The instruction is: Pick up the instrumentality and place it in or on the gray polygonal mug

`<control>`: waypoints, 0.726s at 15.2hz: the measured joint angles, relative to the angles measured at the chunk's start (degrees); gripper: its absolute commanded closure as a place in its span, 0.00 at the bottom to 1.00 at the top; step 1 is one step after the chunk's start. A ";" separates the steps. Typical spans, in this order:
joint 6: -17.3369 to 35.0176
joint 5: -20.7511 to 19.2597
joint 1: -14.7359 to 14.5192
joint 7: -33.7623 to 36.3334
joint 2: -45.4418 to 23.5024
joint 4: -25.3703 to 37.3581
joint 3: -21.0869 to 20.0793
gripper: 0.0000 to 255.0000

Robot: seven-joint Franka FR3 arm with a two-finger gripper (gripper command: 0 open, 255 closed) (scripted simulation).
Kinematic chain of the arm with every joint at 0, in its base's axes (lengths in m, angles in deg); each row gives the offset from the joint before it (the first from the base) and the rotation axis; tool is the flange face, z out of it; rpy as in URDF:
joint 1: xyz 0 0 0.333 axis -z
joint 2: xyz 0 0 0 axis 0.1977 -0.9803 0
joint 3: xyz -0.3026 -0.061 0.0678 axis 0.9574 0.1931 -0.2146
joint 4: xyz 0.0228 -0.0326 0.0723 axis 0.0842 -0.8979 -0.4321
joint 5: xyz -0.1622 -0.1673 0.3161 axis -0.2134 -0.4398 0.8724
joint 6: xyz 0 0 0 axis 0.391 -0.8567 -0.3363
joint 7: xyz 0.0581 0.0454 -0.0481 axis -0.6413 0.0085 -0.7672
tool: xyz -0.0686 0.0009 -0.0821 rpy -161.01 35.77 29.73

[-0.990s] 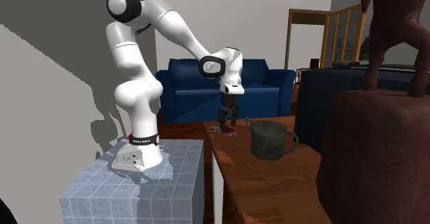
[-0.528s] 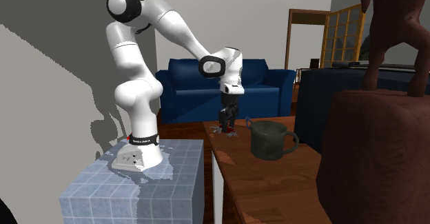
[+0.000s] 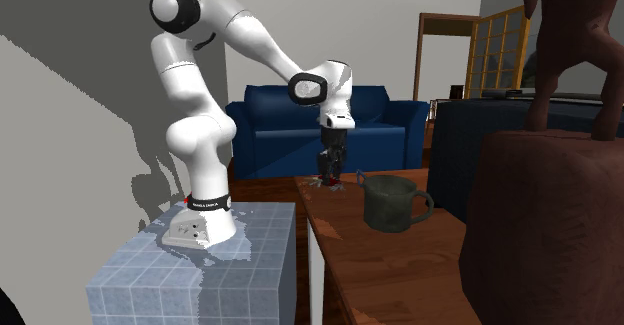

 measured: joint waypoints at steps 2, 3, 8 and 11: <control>-1.75 0.10 -0.10 -0.01 1.22 0.55 0.06 1.00; -2.84 0.15 -0.15 -0.01 1.84 1.01 0.10 1.00; -7.11 0.11 -0.12 -0.18 3.80 3.33 0.41 1.00; -9.98 0.09 -0.13 -0.25 5.01 5.00 0.58 1.00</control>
